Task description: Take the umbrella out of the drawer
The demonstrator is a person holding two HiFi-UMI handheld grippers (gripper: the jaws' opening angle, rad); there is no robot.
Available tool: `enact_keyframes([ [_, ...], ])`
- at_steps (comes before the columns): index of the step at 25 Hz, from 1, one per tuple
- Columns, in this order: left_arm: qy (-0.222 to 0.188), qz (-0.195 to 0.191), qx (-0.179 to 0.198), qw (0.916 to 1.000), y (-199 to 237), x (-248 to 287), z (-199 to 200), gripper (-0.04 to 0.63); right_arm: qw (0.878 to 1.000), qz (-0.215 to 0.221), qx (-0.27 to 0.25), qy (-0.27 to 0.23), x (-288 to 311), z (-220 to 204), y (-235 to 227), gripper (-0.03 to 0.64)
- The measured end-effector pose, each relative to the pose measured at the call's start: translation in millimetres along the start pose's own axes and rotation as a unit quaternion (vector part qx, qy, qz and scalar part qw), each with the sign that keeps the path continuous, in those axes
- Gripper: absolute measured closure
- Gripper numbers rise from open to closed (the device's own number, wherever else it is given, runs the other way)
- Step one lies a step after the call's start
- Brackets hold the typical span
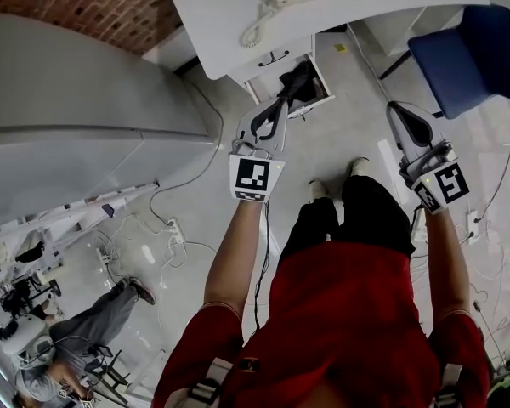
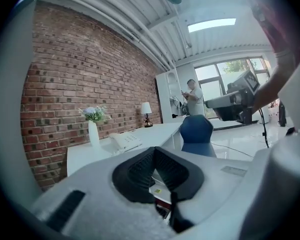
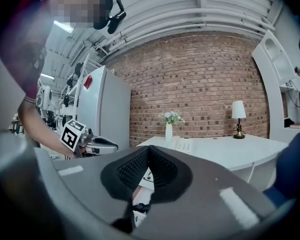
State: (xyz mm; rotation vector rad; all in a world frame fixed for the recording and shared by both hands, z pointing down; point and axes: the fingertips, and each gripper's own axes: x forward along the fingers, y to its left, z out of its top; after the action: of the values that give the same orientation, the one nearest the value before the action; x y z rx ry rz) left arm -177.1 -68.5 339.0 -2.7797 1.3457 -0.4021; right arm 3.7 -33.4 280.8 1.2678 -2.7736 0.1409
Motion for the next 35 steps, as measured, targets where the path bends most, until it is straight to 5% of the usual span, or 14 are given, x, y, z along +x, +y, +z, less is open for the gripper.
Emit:
enact_keyframes([
  [22,0.132,0.038,0.026,0.9902,2.7,138.6,-110.9,0.588,0.998,0.064,0.001,0.007,56.4,-71.3,-122.2,0.604],
  [35,0.196,-0.009,0.025,0.9802,3.3,199.5,-216.2,0.524,0.997,0.080,0.007,0.021,88.6,-154.9,-139.1,0.604],
])
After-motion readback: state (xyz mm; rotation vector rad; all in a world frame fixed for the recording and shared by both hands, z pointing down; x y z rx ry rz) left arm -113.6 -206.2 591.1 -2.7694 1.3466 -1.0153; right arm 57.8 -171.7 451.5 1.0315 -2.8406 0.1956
